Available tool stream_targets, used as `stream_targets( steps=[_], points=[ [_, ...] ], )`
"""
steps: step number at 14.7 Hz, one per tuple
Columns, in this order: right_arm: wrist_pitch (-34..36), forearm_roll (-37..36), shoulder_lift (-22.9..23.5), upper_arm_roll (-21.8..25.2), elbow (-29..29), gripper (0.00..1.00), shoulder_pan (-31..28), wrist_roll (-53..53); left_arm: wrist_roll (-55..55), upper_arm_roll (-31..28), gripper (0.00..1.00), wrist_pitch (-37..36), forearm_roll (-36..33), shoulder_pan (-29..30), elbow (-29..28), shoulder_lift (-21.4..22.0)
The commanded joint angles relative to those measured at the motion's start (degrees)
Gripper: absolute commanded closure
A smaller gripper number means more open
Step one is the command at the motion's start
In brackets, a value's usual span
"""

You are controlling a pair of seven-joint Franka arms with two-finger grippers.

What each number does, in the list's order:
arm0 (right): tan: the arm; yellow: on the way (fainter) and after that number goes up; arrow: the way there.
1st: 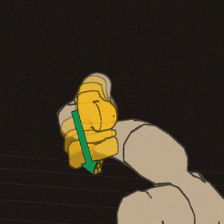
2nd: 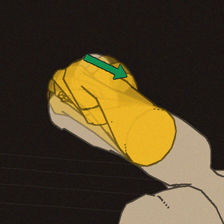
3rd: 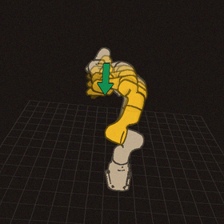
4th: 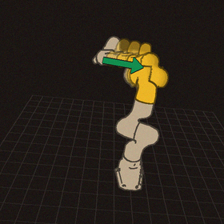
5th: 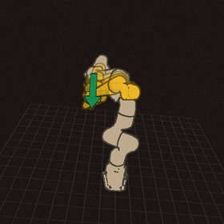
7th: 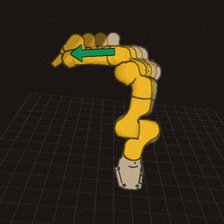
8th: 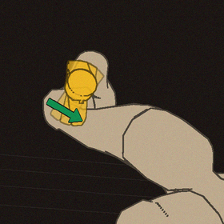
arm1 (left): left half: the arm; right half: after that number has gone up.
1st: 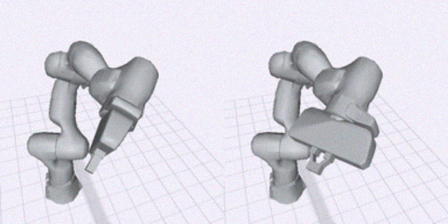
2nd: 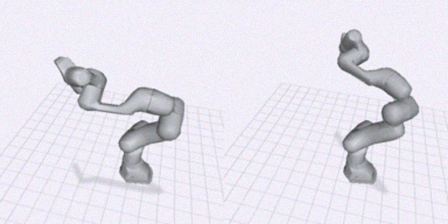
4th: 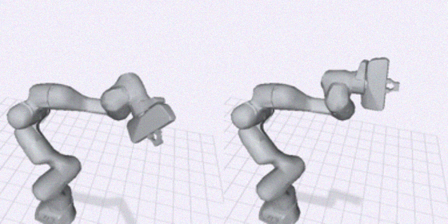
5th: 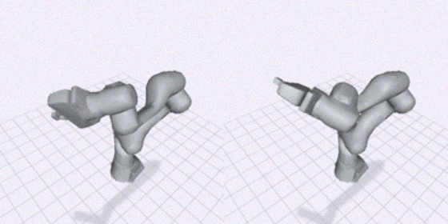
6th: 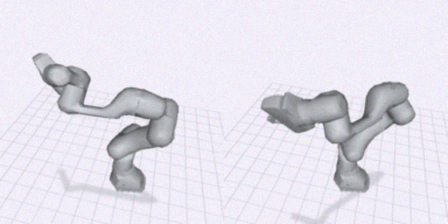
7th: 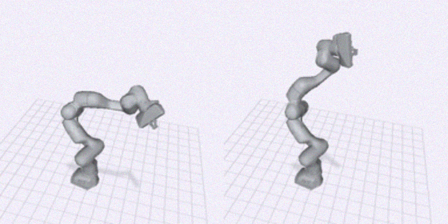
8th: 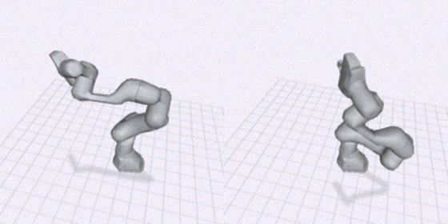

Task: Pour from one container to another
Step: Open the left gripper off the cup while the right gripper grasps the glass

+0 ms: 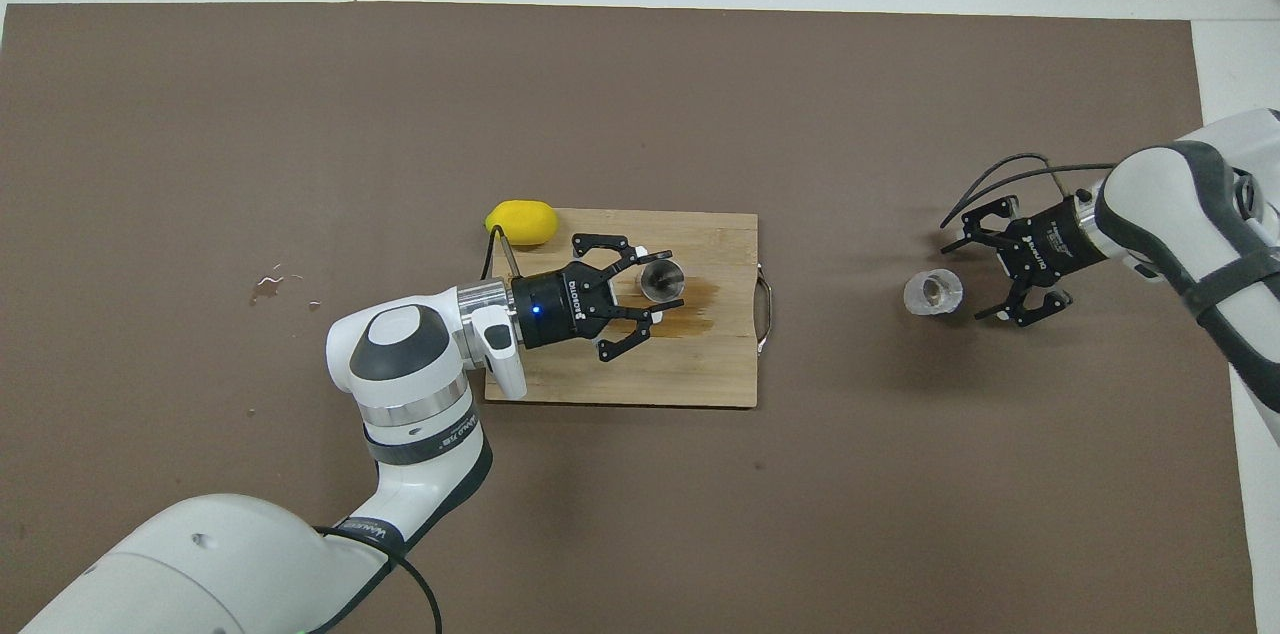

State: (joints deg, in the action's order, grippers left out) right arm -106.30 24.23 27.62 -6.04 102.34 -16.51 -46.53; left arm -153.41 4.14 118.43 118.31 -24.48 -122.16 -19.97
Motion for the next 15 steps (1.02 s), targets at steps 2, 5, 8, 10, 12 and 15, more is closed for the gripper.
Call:
stream_targets(
  steps=[2,5,8,10,12,15],
  points=[
    [-0.1,-0.7,0.4,-0.5,-1.6,0.05,2.4,0.8,-1.5,-0.5,0.76,0.7,1.8,-1.0,-0.8,0.2],
    [0.3,-2.5,0.8,-0.5,-2.7,0.05,3.1,1.9,-0.7,-0.5,0.83,0.3,2.5,-1.0,-1.1,0.3],
    [1.4,-4.6,2.0,-0.6,-3.6,0.05,3.2,5.1,1.3,-0.3,0.85,0.1,3.5,-1.0,-1.1,-0.2],
    [2.2,-4.8,1.9,-0.6,-3.3,0.05,3.8,6.7,1.9,-0.3,0.86,-0.2,3.6,-1.0,-1.4,-0.3],
    [2.2,-5.1,1.9,-0.5,-2.9,0.04,4.6,10.2,2.2,-0.3,0.86,-0.1,3.6,-1.0,-1.5,-0.3],
    [3.0,-5.3,1.8,-0.5,-2.5,0.04,4.6,11.5,2.2,-0.3,0.4,0.0,3.6,-1.0,-1.4,-0.4]
  ],
)
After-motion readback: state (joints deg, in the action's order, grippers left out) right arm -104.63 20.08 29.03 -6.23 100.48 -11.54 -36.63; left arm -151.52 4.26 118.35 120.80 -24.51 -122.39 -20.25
